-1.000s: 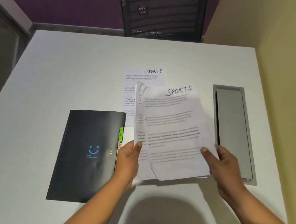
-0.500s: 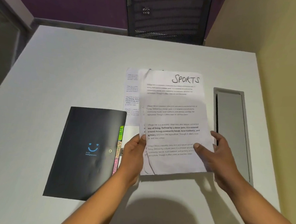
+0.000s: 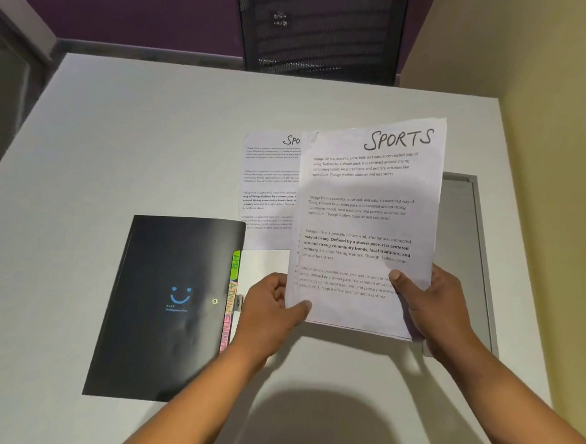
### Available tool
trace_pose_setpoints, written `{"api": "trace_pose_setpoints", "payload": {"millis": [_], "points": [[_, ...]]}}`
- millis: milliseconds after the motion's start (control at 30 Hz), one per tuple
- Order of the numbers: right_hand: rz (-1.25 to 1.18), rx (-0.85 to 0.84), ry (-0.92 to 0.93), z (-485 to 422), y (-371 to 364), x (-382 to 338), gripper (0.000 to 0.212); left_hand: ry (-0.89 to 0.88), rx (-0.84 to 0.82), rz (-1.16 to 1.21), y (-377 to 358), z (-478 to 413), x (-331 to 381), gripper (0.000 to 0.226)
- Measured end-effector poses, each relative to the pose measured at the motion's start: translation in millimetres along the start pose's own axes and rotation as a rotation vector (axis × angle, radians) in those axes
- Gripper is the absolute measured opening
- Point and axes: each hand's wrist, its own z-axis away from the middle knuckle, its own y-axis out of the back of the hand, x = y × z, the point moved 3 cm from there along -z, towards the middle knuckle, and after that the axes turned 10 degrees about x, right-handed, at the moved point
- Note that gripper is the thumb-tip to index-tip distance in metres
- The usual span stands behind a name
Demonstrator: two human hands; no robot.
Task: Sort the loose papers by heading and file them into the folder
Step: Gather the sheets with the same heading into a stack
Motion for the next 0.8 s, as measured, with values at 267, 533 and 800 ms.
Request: {"api": "trace_pose_setpoints", "payload": {"millis": [267,533,800], "points": [[-0.032,0.035,-0.012,4,10,-2,0.023,0.166,-0.06,0.182,-3,3,-5,0.028],[-0.059,-0.007,-0.012,12,3,0,0.022,0.157,-0.006,0.128,-13,4,-2,0.051],[-0.116,0.016,-0.018,10,3,-1,0.018,0.198,0.141,0.189,-15,0,5,0.034]]}}
